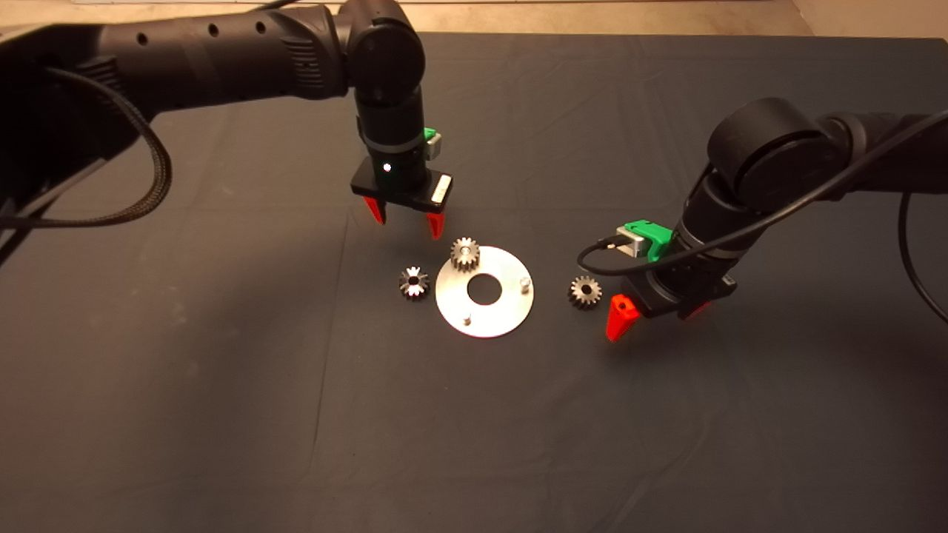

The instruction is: Install three planetary gears onto the carrier pins

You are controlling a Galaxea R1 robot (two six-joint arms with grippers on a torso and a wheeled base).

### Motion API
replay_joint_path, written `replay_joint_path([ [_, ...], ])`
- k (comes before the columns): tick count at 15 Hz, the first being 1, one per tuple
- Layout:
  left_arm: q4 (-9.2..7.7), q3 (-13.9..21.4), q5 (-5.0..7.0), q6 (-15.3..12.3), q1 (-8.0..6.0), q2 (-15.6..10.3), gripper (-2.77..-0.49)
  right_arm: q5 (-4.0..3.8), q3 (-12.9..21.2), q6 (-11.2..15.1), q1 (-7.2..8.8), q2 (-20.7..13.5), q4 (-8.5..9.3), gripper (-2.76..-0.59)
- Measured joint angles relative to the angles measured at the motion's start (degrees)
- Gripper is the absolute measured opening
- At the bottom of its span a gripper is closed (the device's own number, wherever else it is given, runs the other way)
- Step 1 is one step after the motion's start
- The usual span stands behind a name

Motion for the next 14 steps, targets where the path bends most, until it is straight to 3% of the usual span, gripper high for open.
replay_joint_path([
  [3,0.05,2.7,0.05,-4.1,0.0,-2.0,-1.36,0.01,-5.2,-4.0,0.0,1.8,-0.5,-0.6],
  [4,0.0,3.9,0.05,-5.3,-0.02,-3.0,-1.26,0.04,-7.1,-5.2,0.0,2.6,-0.57,-0.6],
  [6,-0.01,4.8,0.06,-5.6,-0.02,-4.2,-1.22,0.04,-10.7,-7.5,0.0,4.4,-0.85,-0.6],
  [8,0.07,5.2,0.17,-6.9,0.0,-4.5,-1.09,0.04,-13.3,-9.1,0.0,6.2,-1.05,-0.6],
  [11,0.1,8.9,0.11,-11.1,0.0,-4.5,-1.07,0.15,-16.4,-11.1,0.0,8.6,-1.13,-0.6],
  [14,0.55,9.5,-0.05,-11.3,0.0,-5.0,-1.07,0.13,-18.1,-12.0,0.0,9.6,-1.18,-0.6],
])
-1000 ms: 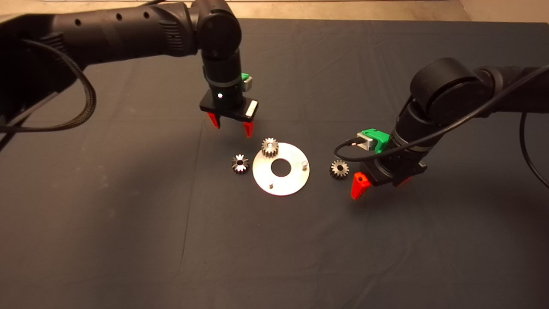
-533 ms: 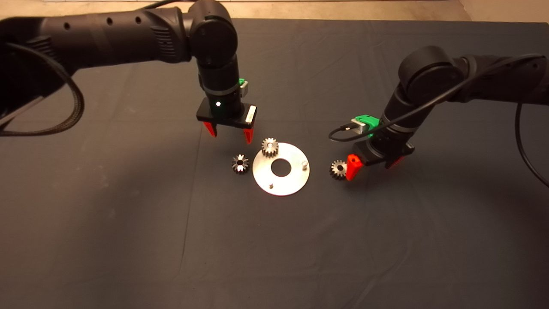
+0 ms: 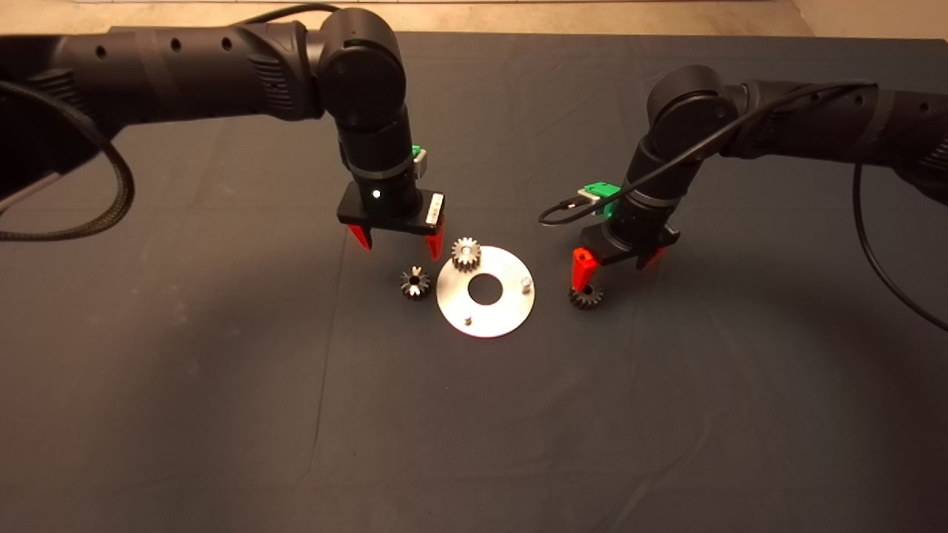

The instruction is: Install three planetary gears onto the carrier pins

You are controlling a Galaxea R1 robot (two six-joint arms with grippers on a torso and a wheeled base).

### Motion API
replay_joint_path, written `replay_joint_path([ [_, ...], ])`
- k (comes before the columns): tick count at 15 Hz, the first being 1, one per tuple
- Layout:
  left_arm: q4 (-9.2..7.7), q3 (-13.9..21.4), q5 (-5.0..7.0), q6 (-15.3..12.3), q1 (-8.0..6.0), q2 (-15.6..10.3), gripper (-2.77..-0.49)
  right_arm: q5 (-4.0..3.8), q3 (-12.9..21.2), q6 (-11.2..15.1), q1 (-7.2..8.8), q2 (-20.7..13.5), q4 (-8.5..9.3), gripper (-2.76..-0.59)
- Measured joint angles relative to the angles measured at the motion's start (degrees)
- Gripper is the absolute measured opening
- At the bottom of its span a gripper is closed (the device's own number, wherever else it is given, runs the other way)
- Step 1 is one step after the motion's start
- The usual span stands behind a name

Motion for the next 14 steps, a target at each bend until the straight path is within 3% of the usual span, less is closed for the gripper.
replay_joint_path([
  [4,1.99,-0.5,-0.67,2.6,0.44,-1.8,-1.07,-0.01,-1.3,-0.9,0.0,1.8,-0.02,-0.6],
  [6,2.26,-1.9,-1.72,3.6,2.0,-2.3,-1.07,0.0,-2.4,-1.5,-0.05,2.6,-0.02,-0.6],
  [9,2.41,-3.8,-2.12,5.4,4.38,-2.4,-1.07,-0.05,-3.7,-1.9,-0.18,3.1,-0.06,-0.6],
  [12,2.39,-3.8,-2.96,5.6,4.3,-2.3,-1.07,-0.01,-4.1,-2.1,-0.22,3.9,-0.2,-0.6],
  [14,2.39,-3.8,-4.24,5.6,4.3,-2.3,-1.07,-0.01,-4.1,-2.3,-0.4,4.1,-0.24,-0.6],
])
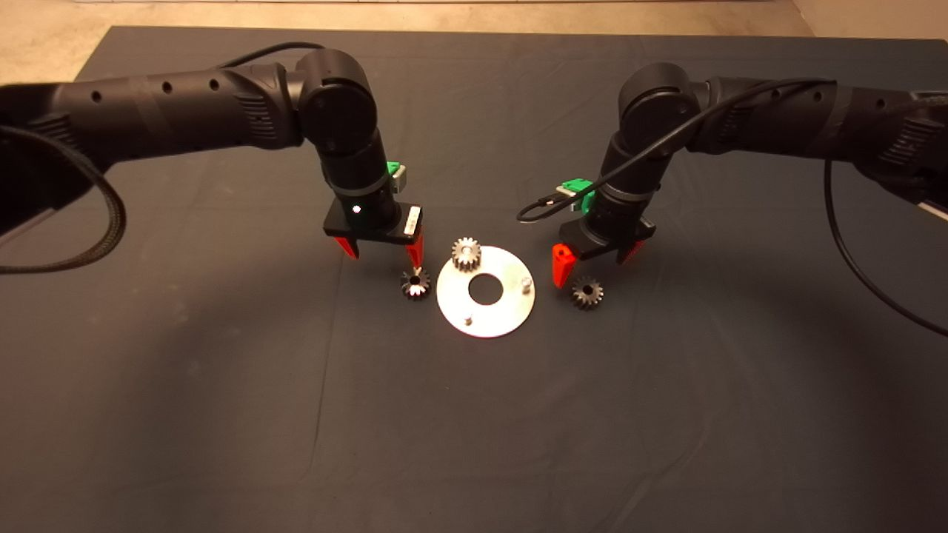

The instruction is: Install three planetary gears onto the carrier pins

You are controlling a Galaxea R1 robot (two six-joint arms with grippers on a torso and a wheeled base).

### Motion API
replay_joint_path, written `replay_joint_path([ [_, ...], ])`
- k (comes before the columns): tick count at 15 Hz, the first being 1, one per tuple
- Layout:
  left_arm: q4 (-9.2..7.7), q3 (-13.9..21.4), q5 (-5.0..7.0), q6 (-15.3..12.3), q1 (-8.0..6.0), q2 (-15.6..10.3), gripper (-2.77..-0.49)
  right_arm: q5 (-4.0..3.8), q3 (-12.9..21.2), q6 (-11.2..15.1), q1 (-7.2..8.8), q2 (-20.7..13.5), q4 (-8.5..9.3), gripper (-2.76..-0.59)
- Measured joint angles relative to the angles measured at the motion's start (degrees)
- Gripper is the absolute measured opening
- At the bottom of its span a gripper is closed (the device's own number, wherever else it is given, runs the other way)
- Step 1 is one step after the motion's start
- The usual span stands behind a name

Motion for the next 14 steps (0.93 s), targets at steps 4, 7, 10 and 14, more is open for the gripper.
replay_joint_path([
  [4,-0.02,0.2,-1.37,0.0,0.0,0.0,-1.07,-0.03,-0.1,0.0,-0.83,0.2,-0.17,-0.6],
  [7,-0.07,0.2,-1.81,-0.1,0.0,0.0,-1.07,-0.05,-0.2,0.0,-1.13,0.6,-0.2,-0.6],
  [10,-0.07,0.3,-1.86,-0.1,0.02,0.0,-1.07,-0.05,-0.2,0.0,-1.63,1.4,-0.23,-0.6],
  [14,-0.2,1.2,-1.87,-0.2,0.53,0.0,-1.07,0.0,-0.3,0.0,-2.01,2.0,-0.28,-0.6],
])
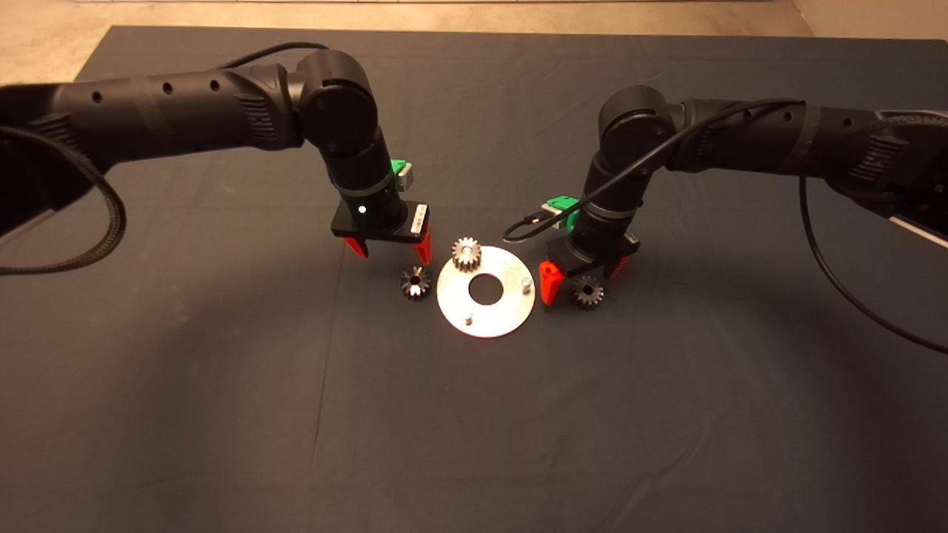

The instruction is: Install three planetary gears onto the carrier pins

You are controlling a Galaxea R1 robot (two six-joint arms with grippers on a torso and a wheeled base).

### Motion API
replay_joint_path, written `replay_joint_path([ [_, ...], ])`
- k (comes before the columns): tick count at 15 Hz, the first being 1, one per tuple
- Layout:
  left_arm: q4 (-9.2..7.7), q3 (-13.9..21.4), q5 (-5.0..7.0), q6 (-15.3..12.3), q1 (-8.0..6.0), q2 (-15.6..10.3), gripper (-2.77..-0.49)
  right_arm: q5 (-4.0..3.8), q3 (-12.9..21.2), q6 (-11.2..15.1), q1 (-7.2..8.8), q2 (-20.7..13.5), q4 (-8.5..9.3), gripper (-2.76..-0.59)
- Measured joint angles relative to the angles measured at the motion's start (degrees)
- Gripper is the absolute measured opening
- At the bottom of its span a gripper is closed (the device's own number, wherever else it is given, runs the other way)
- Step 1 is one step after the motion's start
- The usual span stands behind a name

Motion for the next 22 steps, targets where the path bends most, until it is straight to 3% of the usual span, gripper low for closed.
replay_joint_path([
  [12,-0.11,3.1,-2.52,-0.3,0.61,0.4,-1.07,-0.02,-0.3,0.0,0.0,0.0,-0.22,-0.6],
  [14,-0.1,3.2,-2.54,-0.3,0.76,0.3,-1.07,-0.02,-0.6,0.0,-0.04,0.0,-0.3,-0.6],
  [17,-0.1,3.2,-2.52,0.0,2.33,0.3,-1.07,-0.02,-1.0,0.0,-0.11,0.0,-0.37,-0.6],
  [22,-0.07,3.2,-2.54,0.2,2.47,0.3,-1.07,-0.02,-1.0,0.0,-0.09,0.0,-0.55,-0.6],
])
